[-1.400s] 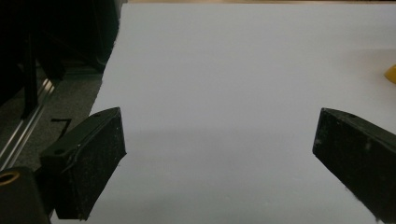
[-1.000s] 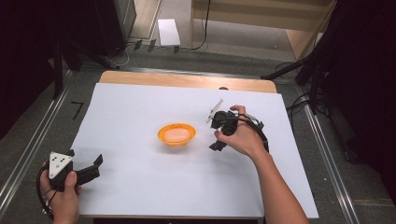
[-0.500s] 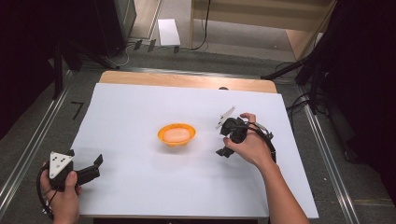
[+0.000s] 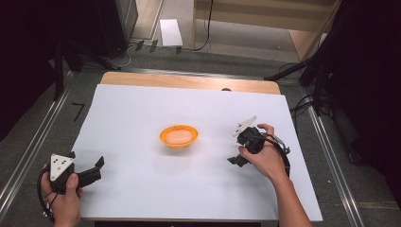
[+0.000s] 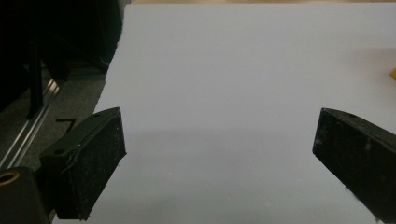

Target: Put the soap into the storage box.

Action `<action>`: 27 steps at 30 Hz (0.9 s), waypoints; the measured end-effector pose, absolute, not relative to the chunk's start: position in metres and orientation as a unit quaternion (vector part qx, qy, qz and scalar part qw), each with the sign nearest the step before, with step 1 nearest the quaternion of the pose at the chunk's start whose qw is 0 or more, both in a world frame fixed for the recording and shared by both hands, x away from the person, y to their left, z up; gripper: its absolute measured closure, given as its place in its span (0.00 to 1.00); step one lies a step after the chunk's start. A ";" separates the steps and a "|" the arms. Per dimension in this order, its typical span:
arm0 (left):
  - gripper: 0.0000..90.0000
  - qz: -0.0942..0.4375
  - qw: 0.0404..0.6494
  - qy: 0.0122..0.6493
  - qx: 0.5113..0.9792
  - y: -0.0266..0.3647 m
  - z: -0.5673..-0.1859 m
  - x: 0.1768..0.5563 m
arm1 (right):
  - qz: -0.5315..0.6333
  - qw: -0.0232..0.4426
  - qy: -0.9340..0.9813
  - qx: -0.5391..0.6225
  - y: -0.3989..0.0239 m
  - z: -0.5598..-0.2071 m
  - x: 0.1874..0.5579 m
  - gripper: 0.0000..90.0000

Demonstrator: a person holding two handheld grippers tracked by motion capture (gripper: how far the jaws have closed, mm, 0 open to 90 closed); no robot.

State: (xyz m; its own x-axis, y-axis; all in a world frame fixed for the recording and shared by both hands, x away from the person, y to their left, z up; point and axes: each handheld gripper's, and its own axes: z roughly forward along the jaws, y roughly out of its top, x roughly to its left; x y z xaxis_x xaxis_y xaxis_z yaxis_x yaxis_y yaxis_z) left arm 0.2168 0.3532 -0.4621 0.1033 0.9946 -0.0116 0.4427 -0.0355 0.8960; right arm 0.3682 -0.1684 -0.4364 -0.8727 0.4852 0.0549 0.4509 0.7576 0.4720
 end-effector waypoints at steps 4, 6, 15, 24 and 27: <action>0.03 0.351 0.394 0.571 0.629 0.353 -0.462 0.217 | 0.257 0.037 0.929 0.265 -0.181 -0.441 0.361 0.00; 0.03 0.351 0.395 0.571 0.629 0.353 -0.462 0.217 | 0.259 0.038 0.928 0.266 -0.186 -0.443 0.356 0.00; 0.03 0.349 0.394 0.572 0.629 0.353 -0.462 0.217 | 0.289 0.056 0.909 0.294 -0.212 -0.448 0.333 0.00; 0.03 0.351 0.393 0.575 0.626 0.353 -0.462 0.217 | 0.328 0.074 0.880 0.336 -0.243 -0.454 0.310 0.00; 0.03 0.351 0.392 0.576 0.626 0.353 -0.462 0.217 | 0.332 0.082 0.876 0.341 -0.250 -0.457 0.306 0.00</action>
